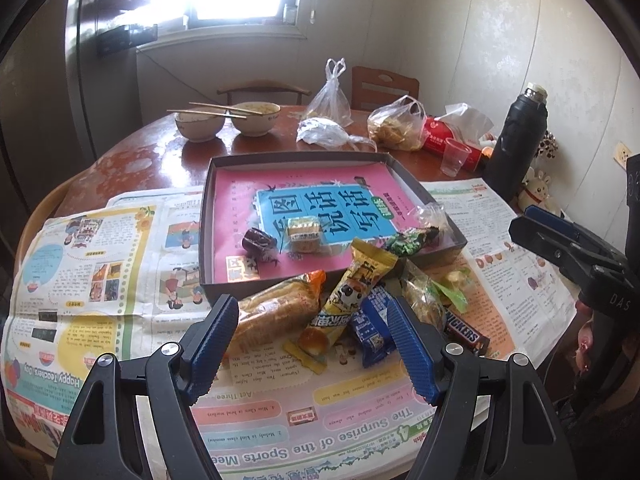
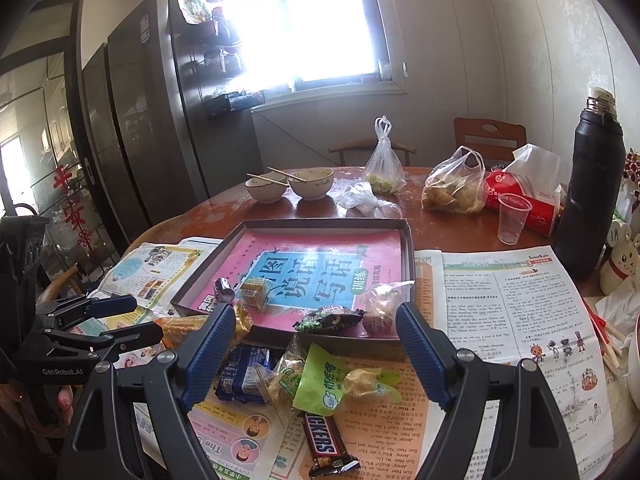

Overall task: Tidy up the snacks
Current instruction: 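Withdraw both open grippers from the tray back toward the snack pile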

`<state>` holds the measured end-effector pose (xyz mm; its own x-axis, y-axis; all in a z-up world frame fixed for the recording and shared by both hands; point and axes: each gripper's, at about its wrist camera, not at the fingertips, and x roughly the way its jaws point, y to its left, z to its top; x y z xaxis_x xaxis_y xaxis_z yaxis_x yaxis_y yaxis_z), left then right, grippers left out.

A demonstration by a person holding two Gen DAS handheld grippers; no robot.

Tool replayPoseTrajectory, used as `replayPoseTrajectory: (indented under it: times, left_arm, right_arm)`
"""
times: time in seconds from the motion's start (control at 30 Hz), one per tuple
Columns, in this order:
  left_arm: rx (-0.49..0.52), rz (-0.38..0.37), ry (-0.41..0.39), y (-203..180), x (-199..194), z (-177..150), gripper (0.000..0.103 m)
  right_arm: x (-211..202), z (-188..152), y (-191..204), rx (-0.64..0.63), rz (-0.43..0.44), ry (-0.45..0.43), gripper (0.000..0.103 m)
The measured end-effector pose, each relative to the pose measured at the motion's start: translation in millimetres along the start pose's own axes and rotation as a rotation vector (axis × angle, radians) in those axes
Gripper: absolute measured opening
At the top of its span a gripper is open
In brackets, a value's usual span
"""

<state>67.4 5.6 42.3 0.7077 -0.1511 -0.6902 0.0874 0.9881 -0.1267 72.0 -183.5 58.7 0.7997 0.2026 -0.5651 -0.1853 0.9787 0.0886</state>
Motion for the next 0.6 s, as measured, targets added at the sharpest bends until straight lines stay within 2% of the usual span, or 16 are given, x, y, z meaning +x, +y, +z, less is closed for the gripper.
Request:
replayPoseTrajectory:
  times: [0.6]
  left_arm:
    - [0.038,0.004,0.118,-7,36,-21,0.078]
  right_arm:
    - [9,-12,-4,0.01,-0.01,0.055,0.082]
